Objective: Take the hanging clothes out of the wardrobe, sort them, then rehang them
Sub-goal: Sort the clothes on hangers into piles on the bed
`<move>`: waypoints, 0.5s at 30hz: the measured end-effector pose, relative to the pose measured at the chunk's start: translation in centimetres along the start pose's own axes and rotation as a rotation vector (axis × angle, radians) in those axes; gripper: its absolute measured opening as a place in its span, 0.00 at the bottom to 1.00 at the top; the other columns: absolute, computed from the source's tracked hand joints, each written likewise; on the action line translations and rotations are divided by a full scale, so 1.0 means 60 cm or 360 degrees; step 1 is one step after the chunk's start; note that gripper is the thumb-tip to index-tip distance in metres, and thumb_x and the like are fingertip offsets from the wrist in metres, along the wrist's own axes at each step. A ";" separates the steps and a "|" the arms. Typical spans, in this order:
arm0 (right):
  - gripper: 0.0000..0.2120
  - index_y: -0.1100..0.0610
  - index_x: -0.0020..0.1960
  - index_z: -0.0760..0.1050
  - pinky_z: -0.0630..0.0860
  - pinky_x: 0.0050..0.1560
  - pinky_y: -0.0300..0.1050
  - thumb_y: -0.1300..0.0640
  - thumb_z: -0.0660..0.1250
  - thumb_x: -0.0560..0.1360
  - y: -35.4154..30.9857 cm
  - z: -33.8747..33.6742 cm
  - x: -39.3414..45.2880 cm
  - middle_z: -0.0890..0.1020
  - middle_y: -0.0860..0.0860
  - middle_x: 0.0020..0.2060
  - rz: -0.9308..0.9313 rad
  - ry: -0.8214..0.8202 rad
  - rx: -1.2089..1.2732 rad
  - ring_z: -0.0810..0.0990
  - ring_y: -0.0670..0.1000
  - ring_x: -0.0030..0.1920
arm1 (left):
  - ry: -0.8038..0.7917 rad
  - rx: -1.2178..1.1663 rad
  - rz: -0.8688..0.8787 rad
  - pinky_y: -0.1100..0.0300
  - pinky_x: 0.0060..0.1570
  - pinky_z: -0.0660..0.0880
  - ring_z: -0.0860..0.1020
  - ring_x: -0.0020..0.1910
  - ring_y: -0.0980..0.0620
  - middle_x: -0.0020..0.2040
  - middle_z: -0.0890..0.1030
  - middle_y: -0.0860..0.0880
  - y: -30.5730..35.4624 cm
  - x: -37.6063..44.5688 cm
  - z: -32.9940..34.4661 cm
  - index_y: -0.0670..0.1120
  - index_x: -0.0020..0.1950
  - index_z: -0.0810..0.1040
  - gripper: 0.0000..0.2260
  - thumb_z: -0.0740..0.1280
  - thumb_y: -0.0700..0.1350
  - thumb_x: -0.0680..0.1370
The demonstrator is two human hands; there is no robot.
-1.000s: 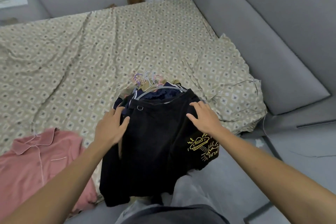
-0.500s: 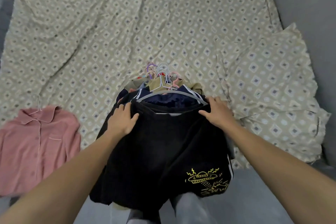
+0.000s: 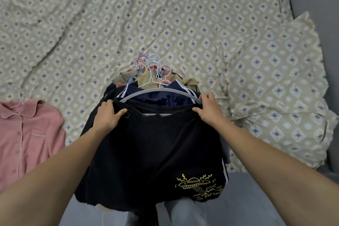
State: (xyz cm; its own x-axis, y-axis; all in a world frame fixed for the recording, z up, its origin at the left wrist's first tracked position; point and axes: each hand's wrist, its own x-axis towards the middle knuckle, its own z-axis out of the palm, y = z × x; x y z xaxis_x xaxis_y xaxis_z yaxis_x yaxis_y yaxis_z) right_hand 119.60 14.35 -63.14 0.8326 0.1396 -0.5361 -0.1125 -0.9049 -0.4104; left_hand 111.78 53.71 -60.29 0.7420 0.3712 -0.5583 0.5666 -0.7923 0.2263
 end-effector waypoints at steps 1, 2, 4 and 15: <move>0.18 0.51 0.55 0.66 0.78 0.55 0.57 0.47 0.73 0.78 -0.002 -0.004 -0.009 0.69 0.51 0.57 -0.0019 0.0019 0.0000 0.76 0.56 0.53 | -0.0015 -0.0029 0.0028 0.44 0.59 0.74 0.75 0.62 0.39 0.60 0.76 0.42 -0.004 -0.007 -0.004 0.44 0.61 0.73 0.22 0.71 0.60 0.79; 0.17 0.52 0.54 0.66 0.78 0.53 0.57 0.48 0.73 0.79 -0.004 -0.009 -0.019 0.70 0.51 0.56 -0.0033 0.0027 0.0001 0.76 0.56 0.51 | -0.0024 -0.0074 0.0063 0.45 0.55 0.74 0.76 0.57 0.41 0.56 0.77 0.44 -0.008 -0.017 -0.010 0.45 0.56 0.72 0.19 0.71 0.59 0.79; 0.15 0.52 0.53 0.66 0.76 0.47 0.53 0.48 0.72 0.80 -0.003 -0.022 -0.040 0.75 0.50 0.51 -0.0038 0.0028 0.0026 0.77 0.55 0.47 | -0.0056 -0.0194 0.0128 0.48 0.48 0.73 0.77 0.51 0.45 0.49 0.78 0.48 -0.014 -0.041 -0.025 0.49 0.49 0.70 0.16 0.72 0.58 0.79; 0.11 0.50 0.46 0.72 0.76 0.46 0.52 0.45 0.64 0.83 0.000 -0.110 -0.285 0.76 0.46 0.42 -0.0287 0.0435 0.0273 0.76 0.48 0.43 | 0.0083 -0.0661 0.0621 0.58 0.47 0.73 0.80 0.48 0.62 0.49 0.83 0.56 -0.023 -0.244 -0.122 0.53 0.54 0.75 0.08 0.72 0.53 0.81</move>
State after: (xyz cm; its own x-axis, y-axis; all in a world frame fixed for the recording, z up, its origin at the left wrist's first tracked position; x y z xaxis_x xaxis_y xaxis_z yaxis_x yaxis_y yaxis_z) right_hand 108.95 9.33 -49.11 0.9589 0.1569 -0.2364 -0.0209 -0.7919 -0.6103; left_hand 102.73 52.91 -46.59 0.9352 0.1210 -0.3327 0.3326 -0.6224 0.7085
